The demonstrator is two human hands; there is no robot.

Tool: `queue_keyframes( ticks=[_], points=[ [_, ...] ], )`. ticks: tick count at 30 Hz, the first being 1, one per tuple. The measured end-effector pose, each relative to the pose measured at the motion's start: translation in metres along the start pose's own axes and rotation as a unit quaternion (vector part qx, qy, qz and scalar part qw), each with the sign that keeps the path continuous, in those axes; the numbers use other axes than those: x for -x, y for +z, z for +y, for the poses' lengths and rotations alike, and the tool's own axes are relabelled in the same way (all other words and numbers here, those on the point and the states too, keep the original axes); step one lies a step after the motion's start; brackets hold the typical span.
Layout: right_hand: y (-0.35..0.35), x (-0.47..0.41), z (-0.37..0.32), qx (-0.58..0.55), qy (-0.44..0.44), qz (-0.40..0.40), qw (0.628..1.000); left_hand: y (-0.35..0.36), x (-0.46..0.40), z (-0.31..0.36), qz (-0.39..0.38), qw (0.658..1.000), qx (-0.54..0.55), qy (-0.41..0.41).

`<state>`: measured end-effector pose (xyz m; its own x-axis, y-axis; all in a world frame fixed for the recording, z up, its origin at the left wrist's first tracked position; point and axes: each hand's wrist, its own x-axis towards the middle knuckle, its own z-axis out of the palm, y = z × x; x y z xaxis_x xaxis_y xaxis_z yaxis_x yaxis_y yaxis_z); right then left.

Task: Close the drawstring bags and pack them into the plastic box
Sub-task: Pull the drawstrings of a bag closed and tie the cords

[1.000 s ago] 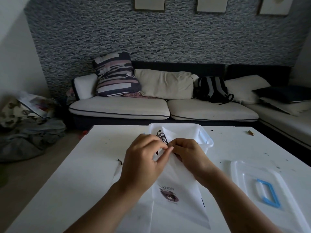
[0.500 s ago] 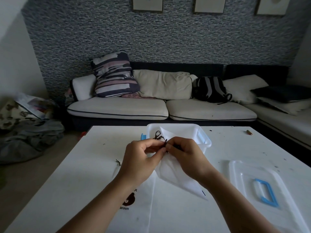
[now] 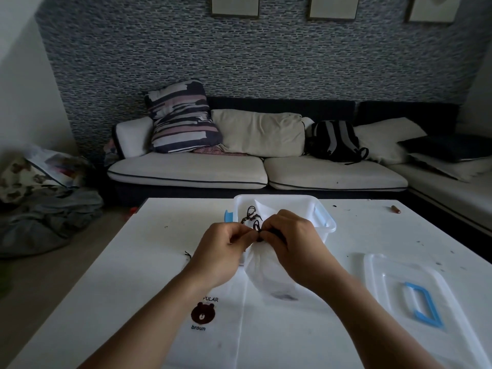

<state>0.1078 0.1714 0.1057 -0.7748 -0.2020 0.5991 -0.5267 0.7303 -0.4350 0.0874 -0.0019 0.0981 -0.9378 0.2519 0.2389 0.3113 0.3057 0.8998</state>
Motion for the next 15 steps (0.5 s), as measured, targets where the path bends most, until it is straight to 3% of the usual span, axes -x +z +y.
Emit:
queue_keyframes(
  ticks=[4,7,9,12,15],
  points=[
    [-0.001,-0.002,-0.004,0.016,-0.017,0.015,1.0,-0.001,0.003,0.008,-0.054,0.98,0.167,-0.094],
    [-0.002,-0.003,-0.005,-0.003,-0.016,0.025,1.0,0.001,0.006,0.014,-0.061,0.927,0.33,-0.171],
    [-0.004,-0.004,-0.004,-0.018,-0.014,0.029,0.999,0.002,0.008,0.018,-0.079,0.902,0.38,-0.192],
    [-0.003,-0.003,-0.002,0.0,-0.026,0.023,0.999,0.006,0.008,0.017,-0.073,0.912,0.361,-0.179],
    [-0.001,-0.001,-0.001,0.003,-0.034,0.021,0.999,0.009,0.007,0.01,-0.068,0.955,0.258,-0.131]
  ],
)
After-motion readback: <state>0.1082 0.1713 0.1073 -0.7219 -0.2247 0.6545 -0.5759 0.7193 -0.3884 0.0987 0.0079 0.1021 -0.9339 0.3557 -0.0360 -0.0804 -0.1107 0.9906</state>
